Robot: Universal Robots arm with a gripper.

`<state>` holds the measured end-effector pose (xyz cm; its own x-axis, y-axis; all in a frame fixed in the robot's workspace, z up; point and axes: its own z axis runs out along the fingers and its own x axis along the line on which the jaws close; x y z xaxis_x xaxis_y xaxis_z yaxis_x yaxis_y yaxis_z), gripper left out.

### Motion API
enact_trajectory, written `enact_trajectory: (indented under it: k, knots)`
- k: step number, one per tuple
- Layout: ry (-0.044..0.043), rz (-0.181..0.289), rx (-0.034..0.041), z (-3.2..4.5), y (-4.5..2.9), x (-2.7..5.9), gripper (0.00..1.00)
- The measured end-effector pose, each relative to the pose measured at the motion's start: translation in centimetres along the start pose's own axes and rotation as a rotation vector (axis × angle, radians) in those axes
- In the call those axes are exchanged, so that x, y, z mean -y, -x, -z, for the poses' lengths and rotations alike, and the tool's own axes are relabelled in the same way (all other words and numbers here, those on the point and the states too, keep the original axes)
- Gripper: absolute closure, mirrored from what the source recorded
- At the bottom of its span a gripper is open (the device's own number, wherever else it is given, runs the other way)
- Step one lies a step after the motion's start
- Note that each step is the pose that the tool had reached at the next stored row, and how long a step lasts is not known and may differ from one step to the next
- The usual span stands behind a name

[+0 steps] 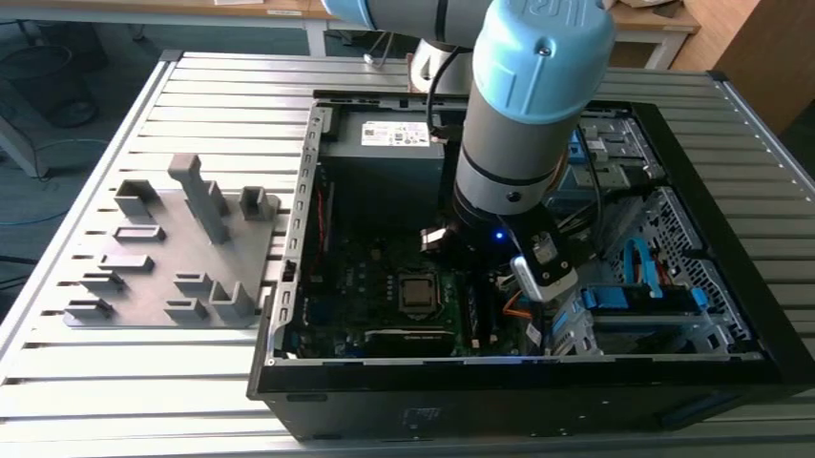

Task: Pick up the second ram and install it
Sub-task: 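Insert the second ram into the second slot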

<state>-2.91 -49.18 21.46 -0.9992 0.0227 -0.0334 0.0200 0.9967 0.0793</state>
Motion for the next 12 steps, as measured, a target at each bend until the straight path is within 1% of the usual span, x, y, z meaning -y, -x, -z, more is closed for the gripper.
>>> enact_trajectory:
  k: [9,12]
  knots:
    - [-0.0002,0.005,-0.0002,0.11,0.03,-0.02,0.86]
    - [-0.0009,0.005,-0.0006,0.02,0.02,0.0,0.86]
